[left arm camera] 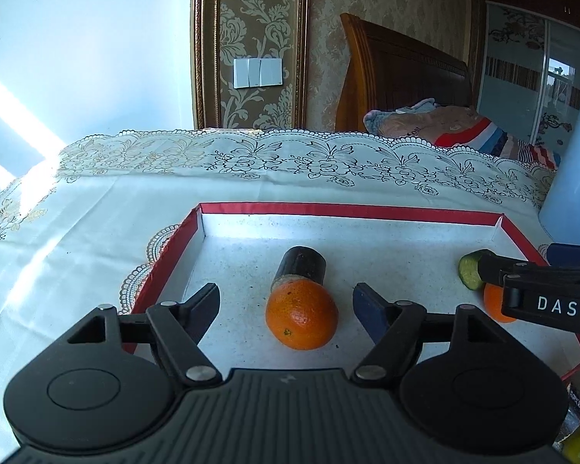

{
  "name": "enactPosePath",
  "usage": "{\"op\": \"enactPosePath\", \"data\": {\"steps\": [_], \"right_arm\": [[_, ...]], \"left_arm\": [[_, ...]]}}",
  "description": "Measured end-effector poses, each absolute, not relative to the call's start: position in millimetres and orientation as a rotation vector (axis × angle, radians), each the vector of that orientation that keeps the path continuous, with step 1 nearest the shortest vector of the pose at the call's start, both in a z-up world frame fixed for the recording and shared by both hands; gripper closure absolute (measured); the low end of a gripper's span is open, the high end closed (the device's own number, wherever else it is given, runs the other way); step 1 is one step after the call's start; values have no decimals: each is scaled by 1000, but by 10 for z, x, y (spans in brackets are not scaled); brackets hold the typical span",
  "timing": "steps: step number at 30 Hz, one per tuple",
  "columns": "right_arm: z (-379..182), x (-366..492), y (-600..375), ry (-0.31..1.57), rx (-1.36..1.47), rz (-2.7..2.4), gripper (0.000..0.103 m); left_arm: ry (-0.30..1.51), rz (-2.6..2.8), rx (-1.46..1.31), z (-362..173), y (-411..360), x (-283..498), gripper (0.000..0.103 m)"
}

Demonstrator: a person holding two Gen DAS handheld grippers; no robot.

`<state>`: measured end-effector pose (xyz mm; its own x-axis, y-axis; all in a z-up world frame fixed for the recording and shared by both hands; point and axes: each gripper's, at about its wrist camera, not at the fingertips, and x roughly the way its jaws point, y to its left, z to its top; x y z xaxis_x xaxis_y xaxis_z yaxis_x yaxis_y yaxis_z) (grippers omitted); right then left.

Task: Organize fruits
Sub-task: 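Open the right gripper releasing the mandarin while the left releases the orange, then raise both open grippers away from the tray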

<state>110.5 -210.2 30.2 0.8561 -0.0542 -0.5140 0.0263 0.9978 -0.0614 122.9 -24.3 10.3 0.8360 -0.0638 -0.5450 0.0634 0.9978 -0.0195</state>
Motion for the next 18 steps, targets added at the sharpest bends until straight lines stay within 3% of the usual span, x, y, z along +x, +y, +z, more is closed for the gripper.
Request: {"op": "enactPosePath", "data": {"steps": [18], "right_arm": [[347,930,-2159,509,-22,-48,9]], "left_arm": [[532,-39,29,186,-221,1103,25]]}}
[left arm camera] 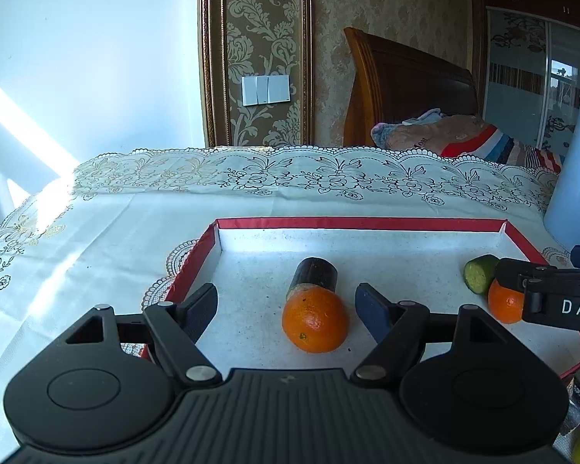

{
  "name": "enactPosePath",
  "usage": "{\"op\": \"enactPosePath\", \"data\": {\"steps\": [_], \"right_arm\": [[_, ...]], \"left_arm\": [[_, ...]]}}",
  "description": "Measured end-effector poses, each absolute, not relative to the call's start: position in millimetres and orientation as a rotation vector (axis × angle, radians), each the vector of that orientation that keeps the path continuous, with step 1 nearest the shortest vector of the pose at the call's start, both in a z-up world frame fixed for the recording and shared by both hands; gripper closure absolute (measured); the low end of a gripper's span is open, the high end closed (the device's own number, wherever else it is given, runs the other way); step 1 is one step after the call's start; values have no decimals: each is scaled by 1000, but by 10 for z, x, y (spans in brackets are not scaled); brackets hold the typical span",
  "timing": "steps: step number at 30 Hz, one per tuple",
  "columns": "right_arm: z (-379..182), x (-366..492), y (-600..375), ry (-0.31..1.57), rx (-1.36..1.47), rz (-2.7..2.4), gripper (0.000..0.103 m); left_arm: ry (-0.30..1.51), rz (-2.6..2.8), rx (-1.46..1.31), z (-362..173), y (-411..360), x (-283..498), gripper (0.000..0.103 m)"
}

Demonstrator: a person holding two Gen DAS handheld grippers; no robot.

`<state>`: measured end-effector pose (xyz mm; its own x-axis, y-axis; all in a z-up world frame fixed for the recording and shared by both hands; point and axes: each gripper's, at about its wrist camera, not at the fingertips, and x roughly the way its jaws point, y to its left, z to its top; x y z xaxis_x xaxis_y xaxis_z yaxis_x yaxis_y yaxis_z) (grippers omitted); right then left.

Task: Organize fruits
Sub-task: 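Raise both open grippers away from the tray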

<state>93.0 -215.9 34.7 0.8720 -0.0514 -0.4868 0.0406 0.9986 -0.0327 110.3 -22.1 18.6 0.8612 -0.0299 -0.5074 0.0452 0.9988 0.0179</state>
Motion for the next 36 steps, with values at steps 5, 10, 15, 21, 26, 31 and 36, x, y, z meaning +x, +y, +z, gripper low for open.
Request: {"op": "enactPosePath", "data": {"steps": [5,10,15,21,26,31,36], "right_arm": [[348,804,-2147,504,-21,-34,9],[333,676,-2111,498,-39,-28,9],[320,531,-2139,492,-13,-25,6],[295,366,-2180,489,5,-28,6],[246,226,-2203,493,12,-21,5],[206,146,-2196,499,13,-19,5],[168,45,-2219,497,23,-19,2]], "left_arm": [[551,-57,-37,243,-114,975,25],[549,-44,-61,221,-18,811,25],[535,-37,-92,190,100,668,25],[517,-38,-87,189,150,502,25],[525,-59,-98,168,188,398,25],[539,-68,-79,119,174,343,25],[538,-70,-56,90,147,278,25]]}}
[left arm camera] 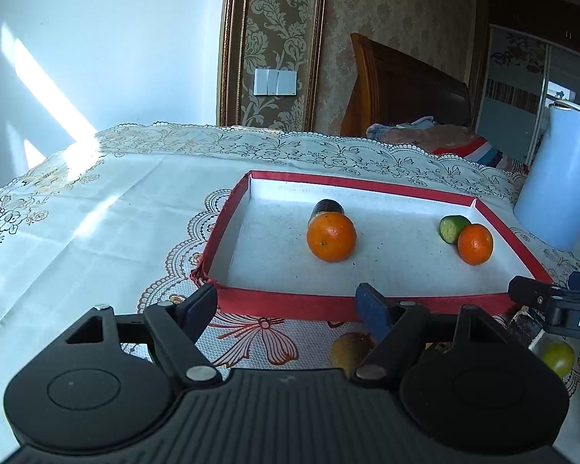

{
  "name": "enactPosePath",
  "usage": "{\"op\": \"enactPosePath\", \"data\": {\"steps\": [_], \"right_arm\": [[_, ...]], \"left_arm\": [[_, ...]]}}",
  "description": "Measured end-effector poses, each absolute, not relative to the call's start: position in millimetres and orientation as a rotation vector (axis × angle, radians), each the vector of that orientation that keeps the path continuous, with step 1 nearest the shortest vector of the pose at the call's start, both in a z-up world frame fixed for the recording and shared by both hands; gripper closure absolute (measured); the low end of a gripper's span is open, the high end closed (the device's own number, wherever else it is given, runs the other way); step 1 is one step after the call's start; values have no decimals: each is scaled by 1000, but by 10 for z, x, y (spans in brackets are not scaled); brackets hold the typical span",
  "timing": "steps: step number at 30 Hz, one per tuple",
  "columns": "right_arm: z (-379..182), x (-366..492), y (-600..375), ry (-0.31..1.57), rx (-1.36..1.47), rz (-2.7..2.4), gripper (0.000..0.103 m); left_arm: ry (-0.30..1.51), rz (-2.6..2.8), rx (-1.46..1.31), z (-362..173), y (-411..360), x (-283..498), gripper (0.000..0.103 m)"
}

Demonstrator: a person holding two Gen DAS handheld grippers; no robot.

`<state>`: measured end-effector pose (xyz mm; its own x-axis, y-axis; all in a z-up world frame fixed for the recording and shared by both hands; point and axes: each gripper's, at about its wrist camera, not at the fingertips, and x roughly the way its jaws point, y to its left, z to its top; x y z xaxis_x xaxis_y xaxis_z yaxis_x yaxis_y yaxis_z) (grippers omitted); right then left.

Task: Organize fruits
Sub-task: 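Raise both open grippers away from the tray, then lower the right gripper onto the green lime and close it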

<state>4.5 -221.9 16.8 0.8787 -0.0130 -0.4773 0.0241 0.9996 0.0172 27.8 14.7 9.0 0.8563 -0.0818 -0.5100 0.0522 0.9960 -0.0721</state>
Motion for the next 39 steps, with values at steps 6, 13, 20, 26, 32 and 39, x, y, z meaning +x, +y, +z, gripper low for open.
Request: {"op": "enactPosePath", "data": {"steps": [6,13,20,26,32,39], "right_arm": [[129,-34,-2265,499,36,-26,2],[103,-78,-2281,505,38,-29,2],[96,-132,-2313,509,50,-28,2],[95,-142,-2338,509,61,-35,0],[89,-156,-2343,505,57,-36,0],[109,-263,-2459,491,99,-43,0]], "left_arm": [[543,-77,-49,76,149,254,24],[546,-72,-18,58,120,242,24],[552,-86,9,32,92,184,24],[560,-92,25,11,67,184,20],[567,-98,38,0,49,192,20],[594,-119,10,-10,79,224,19]]}}
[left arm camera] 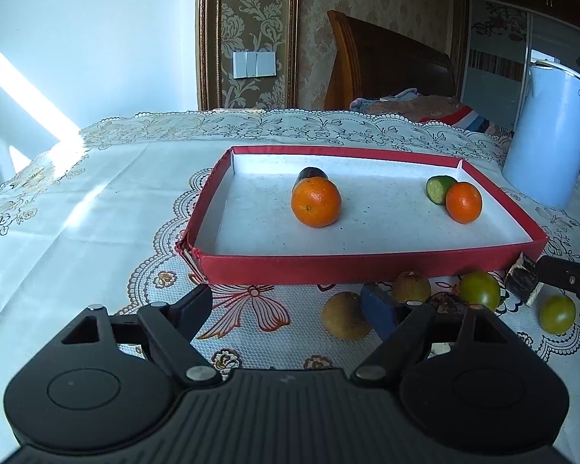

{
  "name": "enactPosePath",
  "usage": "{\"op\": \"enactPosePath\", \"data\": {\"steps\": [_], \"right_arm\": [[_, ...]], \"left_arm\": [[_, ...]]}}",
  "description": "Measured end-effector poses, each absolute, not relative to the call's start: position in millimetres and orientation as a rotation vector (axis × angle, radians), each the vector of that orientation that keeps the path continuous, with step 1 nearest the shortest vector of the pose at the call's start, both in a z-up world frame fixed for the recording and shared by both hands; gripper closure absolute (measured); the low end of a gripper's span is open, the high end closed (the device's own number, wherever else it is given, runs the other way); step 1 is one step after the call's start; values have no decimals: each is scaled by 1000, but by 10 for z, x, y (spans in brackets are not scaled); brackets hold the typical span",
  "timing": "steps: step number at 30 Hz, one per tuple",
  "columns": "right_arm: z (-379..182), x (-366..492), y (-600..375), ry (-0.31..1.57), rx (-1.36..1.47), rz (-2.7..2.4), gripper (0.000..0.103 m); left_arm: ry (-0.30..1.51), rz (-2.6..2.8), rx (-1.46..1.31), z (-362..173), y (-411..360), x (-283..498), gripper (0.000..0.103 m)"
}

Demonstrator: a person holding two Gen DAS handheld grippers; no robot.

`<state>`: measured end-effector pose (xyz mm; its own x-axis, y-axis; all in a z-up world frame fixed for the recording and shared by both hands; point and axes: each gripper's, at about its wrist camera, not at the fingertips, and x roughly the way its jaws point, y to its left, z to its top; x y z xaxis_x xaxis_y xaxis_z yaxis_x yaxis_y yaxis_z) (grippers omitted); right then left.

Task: Organize fruits
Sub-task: 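Lower the right gripper onto the green lime and close it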

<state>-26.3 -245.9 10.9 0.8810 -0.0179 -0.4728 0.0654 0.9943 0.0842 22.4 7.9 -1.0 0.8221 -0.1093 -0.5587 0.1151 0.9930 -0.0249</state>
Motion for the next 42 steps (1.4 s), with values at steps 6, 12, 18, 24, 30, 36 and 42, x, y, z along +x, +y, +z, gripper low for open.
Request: {"op": "enactPosePath", "data": {"steps": [6,12,18,24,30,36,42], "right_arm": [[92,-289,-2571,501,137,-57,0],[101,-295,-2575,495,144,-57,0],[94,-321,-2631,506,150,-68,0],[45,-429,-2785,528,151,-88,0],[34,-502,-2597,514,32,-52,0],[48,-528,-2513,516,23,1,0],[44,-537,-2466,520,11,22,1]], "left_arm": [[579,-124,43,-10,35,188,18],[554,-137,149,-48,-136,146,18],[628,-102,141,-114,-126,282,18],[680,-66,52,-142,22,374,16],[681,-61,51,-147,31,373,14],[683,-60,47,-146,33,371,13],[684,-59,48,-142,28,365,13]]}}
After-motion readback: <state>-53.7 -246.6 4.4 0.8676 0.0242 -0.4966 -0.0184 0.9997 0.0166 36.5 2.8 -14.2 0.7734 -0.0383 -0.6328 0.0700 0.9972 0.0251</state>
